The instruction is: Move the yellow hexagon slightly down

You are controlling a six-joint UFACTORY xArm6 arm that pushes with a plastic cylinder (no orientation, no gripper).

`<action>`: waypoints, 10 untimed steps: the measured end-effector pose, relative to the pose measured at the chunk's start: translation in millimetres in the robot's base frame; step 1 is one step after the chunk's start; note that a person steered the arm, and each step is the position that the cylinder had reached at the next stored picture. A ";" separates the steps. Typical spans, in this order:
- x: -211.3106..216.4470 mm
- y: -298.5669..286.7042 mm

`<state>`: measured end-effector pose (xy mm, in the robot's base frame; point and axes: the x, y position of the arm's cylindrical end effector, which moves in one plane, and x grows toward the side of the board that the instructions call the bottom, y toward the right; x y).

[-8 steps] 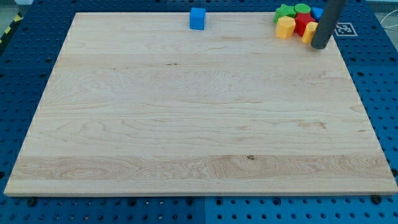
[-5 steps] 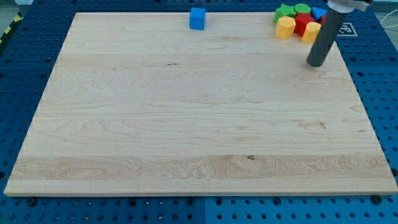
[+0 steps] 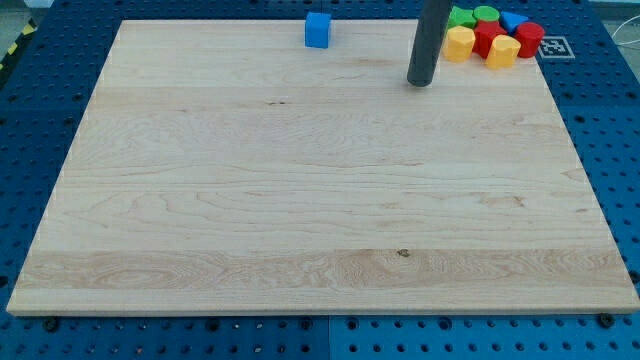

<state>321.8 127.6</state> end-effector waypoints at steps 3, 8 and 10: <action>-57.3 -19.5; -121.1 32.7; -19.7 61.2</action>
